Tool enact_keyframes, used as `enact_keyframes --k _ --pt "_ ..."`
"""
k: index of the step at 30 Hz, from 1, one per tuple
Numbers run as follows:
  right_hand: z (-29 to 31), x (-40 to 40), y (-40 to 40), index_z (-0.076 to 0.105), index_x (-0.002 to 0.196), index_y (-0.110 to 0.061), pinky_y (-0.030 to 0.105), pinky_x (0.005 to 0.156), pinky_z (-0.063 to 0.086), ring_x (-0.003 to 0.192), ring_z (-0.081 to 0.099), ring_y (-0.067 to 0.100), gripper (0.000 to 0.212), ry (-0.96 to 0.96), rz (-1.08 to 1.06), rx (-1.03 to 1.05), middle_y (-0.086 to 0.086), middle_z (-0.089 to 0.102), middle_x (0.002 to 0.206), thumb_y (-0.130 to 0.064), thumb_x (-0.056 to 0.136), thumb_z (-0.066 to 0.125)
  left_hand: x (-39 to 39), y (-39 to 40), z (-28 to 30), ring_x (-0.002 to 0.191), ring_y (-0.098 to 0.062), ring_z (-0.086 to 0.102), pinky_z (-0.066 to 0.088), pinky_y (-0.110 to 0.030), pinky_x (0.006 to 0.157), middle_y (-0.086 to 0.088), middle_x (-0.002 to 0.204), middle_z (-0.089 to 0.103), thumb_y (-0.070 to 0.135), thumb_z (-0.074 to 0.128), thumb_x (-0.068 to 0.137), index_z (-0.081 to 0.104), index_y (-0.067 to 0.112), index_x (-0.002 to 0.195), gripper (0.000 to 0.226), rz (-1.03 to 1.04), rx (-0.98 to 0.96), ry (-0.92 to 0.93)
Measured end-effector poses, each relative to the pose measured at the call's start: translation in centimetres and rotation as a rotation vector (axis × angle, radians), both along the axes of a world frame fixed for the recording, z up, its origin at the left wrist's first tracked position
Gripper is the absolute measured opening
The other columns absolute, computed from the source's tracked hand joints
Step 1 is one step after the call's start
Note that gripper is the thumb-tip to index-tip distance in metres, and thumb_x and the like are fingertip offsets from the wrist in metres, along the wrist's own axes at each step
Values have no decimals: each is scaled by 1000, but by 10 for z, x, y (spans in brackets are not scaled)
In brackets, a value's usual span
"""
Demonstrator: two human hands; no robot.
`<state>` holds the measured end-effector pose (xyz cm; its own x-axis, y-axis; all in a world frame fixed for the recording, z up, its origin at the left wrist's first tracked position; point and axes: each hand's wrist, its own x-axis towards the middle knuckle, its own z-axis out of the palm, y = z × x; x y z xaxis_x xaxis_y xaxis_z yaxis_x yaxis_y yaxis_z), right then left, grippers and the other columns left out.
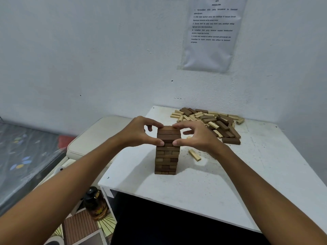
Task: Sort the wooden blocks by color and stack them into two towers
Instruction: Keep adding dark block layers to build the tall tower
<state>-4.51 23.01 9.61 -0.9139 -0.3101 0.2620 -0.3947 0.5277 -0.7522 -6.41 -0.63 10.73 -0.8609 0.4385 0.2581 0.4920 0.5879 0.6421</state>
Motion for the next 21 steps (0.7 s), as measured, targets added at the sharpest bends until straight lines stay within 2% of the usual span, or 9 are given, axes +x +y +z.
enact_keyframes --k 2,5,7,10,16,21 --pt "-2 -1 0 65 125 -21 15 84 46 105 54 -9 57 7 -5 -6 -15 59 116 -25 71 86 0 0 0 66 14 51 37 -6 57 23 85 55 33 92 61 70 17 116 62 6 -13 -6" --pt "-5 -3 0 65 124 -21 18 86 47 109 55 -5 57 19 -8 -6 -14 60 118 -27 71 86 0 -1 1 61 16 50 37 -6 57 20 85 54 27 89 66 69 16 118 56 10 -20 -11" --pt "-6 -3 1 65 123 -22 17 85 47 108 55 -7 58 21 -6 -9 -17 60 116 -29 70 87 0 -1 1 66 14 51 37 -6 57 20 86 55 35 90 62 70 17 118 63 4 -20 -11" --pt "-7 -3 0 65 123 -24 15 82 47 104 54 -13 63 23 -5 -11 -23 58 112 -39 64 84 0 0 2 75 10 53 37 -7 59 22 87 57 49 81 54 70 21 117 70 12 -24 -15" --pt "-8 -3 0 64 123 -26 15 80 46 104 54 -13 64 23 -5 -13 -26 57 112 -41 64 84 -1 -1 1 82 2 55 37 -8 59 24 91 59 52 80 54 70 23 117 70 13 -35 -8" --pt "-10 -4 0 65 123 -26 16 81 47 107 56 -7 65 24 -4 -16 -19 60 115 -44 63 82 -3 -1 -1 90 -3 56 36 -11 63 22 95 62 54 80 54 69 24 117 71 19 -36 -11"
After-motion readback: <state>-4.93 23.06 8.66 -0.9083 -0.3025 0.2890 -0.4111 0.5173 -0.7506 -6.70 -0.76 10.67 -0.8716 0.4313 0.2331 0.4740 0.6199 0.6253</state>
